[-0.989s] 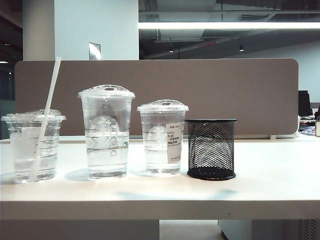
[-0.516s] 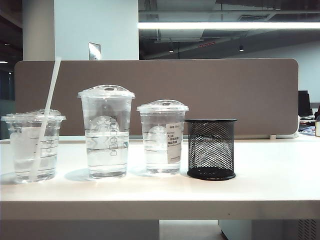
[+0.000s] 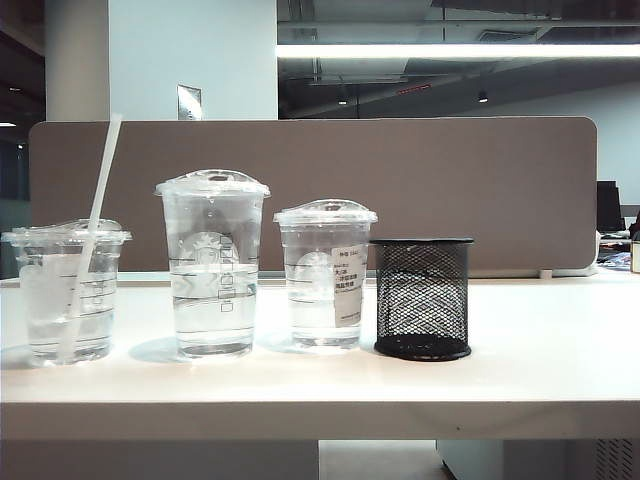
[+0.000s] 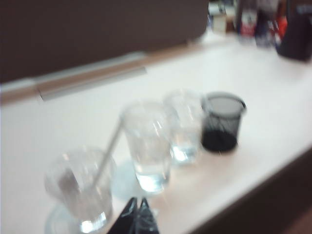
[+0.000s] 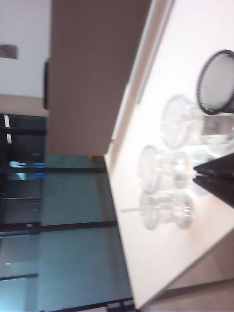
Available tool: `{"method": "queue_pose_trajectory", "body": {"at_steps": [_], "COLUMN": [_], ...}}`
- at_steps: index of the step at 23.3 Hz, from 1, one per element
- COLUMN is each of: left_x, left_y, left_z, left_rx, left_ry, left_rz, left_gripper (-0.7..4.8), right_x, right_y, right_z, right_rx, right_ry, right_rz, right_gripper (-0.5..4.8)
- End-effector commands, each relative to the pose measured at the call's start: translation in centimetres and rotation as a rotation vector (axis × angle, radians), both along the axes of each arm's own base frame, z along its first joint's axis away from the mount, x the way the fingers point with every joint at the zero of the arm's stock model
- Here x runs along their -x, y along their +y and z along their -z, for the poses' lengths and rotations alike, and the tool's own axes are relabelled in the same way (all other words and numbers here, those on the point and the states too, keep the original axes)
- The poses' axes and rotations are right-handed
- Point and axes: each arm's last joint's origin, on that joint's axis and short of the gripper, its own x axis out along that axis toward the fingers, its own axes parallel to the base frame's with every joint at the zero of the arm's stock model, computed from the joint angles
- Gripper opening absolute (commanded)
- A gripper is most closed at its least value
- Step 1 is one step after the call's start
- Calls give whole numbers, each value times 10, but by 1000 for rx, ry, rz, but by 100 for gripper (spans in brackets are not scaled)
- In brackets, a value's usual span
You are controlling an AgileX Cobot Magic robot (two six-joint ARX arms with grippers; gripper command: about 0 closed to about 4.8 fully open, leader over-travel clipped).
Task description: Pick up the straw and insert it into the small coffee cup.
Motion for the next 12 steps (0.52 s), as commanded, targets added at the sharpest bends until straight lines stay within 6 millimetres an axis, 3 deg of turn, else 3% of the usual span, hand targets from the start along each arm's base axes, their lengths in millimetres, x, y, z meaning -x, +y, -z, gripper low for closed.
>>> {"method": "queue_pose_trajectory", "body": {"at_steps": [1, 8, 12], "left_x": [-16, -49, -59], "left_y": [1, 3, 6], "left_z": [13, 55, 81], "left_rx": [43, 227, 222], "left_ry": [-12, 60, 115], "left_rz": [-8, -63, -174], "left_gripper": [-5, -5, -5], "right_x": [-4, -12, -14], "right_y": [6, 16, 18], "right_z": [20, 64, 81], "right_rx": [24, 71, 112], "right_ry": [62, 193, 226], "right_rz": [-17, -20, -17], "right_gripper": [-2, -2, -2]}}
